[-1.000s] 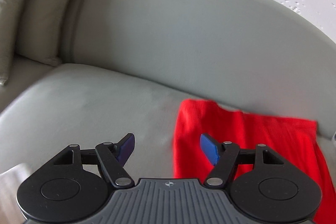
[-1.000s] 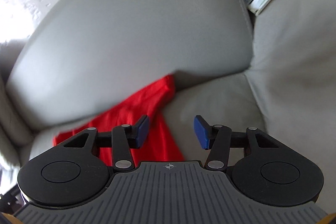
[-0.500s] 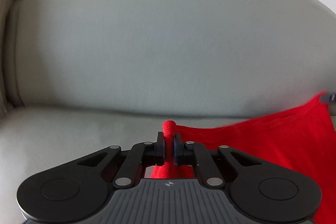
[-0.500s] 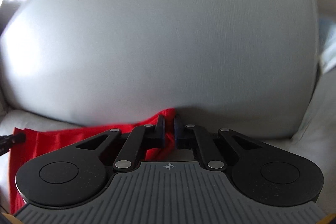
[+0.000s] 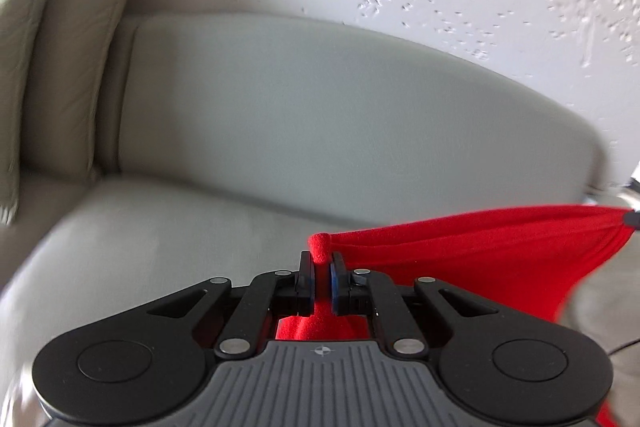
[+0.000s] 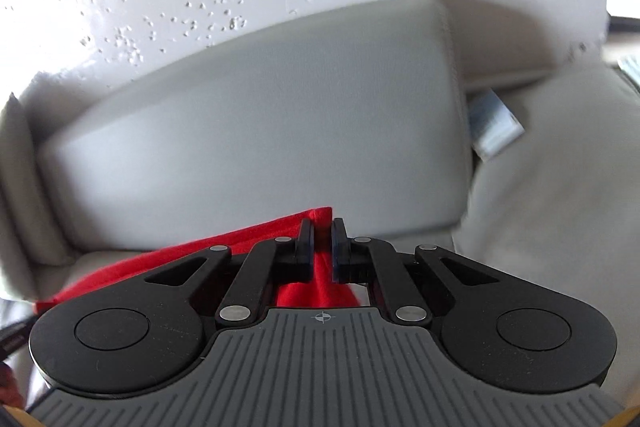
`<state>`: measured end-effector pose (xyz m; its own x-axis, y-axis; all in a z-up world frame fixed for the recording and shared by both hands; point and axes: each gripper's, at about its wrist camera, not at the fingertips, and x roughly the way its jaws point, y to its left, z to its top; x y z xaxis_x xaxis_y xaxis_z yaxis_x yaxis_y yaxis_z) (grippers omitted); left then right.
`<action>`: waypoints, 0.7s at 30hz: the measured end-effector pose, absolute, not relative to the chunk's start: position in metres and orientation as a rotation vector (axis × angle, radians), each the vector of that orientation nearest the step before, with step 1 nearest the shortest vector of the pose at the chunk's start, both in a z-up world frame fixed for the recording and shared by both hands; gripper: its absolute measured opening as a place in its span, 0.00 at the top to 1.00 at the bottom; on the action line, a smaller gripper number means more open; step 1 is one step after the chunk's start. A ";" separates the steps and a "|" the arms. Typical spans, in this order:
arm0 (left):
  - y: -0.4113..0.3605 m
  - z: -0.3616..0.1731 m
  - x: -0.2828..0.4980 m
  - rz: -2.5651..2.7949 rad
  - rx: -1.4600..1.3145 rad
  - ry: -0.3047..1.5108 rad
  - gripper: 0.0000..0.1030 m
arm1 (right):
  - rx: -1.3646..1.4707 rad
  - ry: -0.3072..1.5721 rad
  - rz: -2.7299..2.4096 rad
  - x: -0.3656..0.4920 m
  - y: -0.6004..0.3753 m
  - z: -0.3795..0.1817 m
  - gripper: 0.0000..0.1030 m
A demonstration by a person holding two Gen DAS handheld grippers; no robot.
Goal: Fold clothes
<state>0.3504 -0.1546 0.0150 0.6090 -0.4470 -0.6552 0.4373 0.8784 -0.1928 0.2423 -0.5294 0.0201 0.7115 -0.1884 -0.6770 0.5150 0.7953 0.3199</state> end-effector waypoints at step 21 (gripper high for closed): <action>-0.105 -0.037 0.176 -0.471 0.050 0.800 0.93 | 0.708 0.776 -0.441 0.018 -0.496 -0.044 0.93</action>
